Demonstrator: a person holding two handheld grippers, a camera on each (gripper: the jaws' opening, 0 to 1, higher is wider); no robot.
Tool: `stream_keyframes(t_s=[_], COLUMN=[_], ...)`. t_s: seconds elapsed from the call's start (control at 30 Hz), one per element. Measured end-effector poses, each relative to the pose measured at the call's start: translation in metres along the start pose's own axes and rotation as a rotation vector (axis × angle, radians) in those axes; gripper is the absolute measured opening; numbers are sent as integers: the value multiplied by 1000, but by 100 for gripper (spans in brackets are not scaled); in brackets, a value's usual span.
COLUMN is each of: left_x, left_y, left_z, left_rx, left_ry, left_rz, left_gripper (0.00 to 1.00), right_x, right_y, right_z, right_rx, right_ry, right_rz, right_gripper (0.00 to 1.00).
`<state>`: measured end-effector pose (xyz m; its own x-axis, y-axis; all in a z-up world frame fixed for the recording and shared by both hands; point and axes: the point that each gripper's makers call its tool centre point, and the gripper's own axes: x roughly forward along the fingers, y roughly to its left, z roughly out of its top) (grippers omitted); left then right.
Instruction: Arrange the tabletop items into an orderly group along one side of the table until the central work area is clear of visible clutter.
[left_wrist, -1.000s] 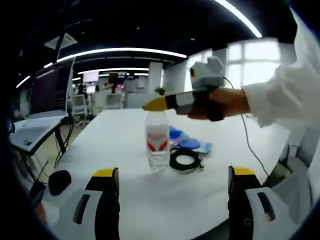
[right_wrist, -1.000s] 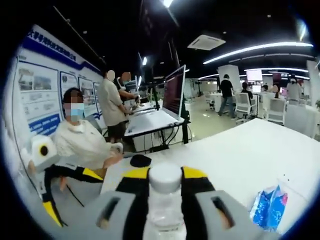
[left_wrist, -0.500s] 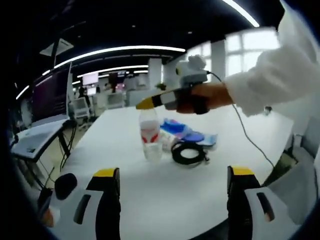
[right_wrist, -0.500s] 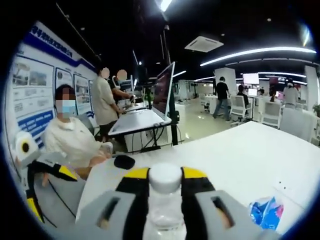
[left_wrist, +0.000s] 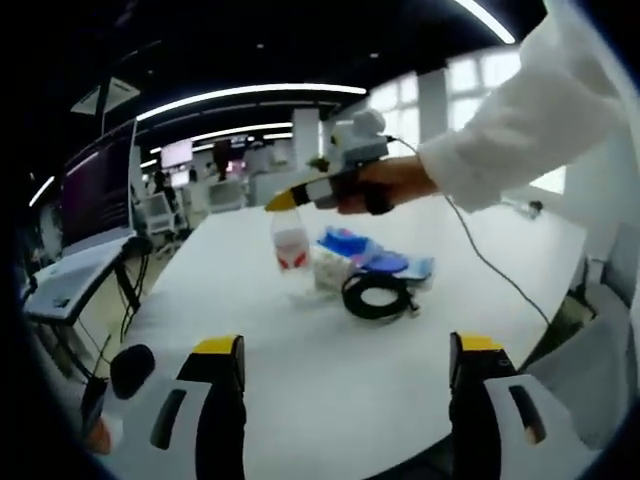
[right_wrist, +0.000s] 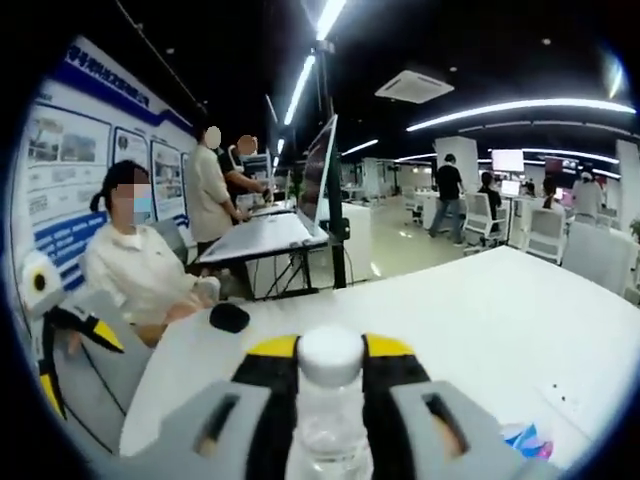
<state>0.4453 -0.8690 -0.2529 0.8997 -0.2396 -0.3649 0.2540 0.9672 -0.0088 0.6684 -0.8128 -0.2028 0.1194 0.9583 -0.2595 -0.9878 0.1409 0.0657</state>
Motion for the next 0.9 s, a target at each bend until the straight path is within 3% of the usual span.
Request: stream_keyframes(t_s=[0.3,0.5,0.9], left_x=[0,-2,-2], left_y=[4,6,9], left_z=[-3,-6,-9], left_rx=[10,14,28], left_ry=[15,30,47], left_rz=[9,18,27], left_gripper=[79,76,75], right_x=[10,14,9], right_y=[-6,-5,-4], right_z=[9,1,1], right_rx=[-26,-59,-75], right_ry=[-38,-10,-76], right_rz=[71,122,175], right_gripper=[21,21,21])
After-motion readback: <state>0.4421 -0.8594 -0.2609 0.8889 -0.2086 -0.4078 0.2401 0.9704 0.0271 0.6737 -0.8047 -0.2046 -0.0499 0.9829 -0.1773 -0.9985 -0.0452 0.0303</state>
